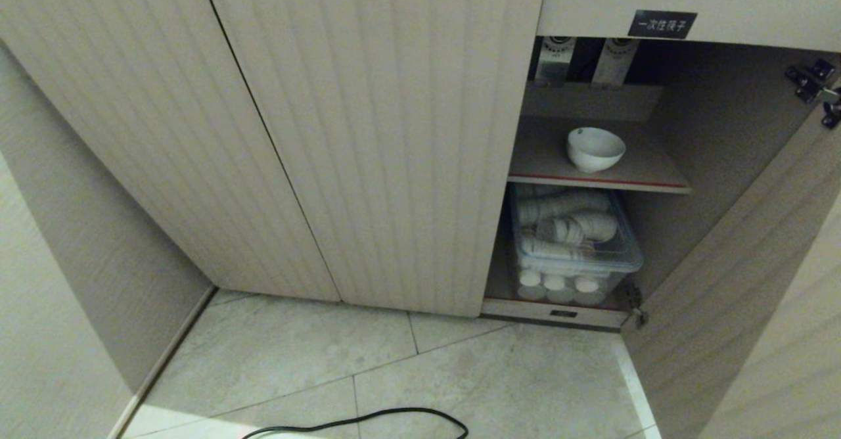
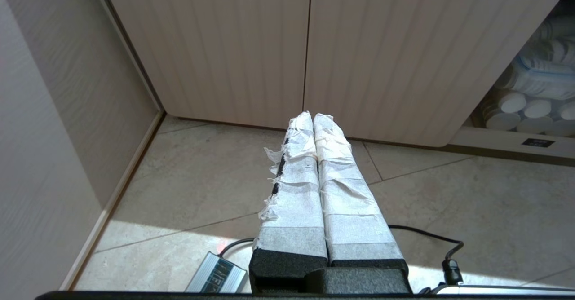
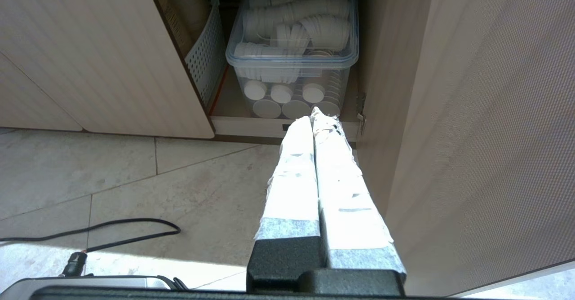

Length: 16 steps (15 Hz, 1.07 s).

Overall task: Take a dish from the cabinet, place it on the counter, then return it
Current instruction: Close the cabinet door

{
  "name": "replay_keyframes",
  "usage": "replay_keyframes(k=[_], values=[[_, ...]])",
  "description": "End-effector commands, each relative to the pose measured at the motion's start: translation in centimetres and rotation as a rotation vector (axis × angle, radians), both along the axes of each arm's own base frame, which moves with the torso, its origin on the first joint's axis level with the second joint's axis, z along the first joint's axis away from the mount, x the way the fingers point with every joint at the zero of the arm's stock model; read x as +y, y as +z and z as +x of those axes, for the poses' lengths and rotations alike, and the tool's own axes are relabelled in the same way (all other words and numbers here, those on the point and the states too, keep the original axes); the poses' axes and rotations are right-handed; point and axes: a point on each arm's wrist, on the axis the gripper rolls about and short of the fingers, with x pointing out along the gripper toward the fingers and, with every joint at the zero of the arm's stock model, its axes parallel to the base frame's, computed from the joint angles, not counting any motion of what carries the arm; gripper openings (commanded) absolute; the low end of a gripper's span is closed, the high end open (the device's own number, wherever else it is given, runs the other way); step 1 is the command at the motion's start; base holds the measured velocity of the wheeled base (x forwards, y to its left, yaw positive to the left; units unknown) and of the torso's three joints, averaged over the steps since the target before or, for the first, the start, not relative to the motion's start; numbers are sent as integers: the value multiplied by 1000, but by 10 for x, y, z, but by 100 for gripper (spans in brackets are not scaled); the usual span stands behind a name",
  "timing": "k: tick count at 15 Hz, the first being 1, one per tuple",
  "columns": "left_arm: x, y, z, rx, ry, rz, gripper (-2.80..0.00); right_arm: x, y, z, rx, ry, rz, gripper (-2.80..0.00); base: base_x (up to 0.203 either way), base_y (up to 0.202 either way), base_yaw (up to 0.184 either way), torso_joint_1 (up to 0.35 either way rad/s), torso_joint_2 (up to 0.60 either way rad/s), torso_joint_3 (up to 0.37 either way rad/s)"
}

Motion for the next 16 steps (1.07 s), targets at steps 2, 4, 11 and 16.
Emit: replay_keyframes(k=[2,4,11,16], values=[[0,0,0,-1,1,-1,-280,0,0,0,1,1,0,-280,0,0,0,0,0,0],[0,0,0,0,1,-1,-280,0,0,0,1,-1,0,-280,0,0,0,0,0,0],[0,0,0,-1,1,-1,-280,0,0,0,1,-1,0,-280,0,0,0,0,0,0],[0,0,0,0,1,-1,-280,0,0,0,1,1,0,-280,0,0,0,0,0,0]])
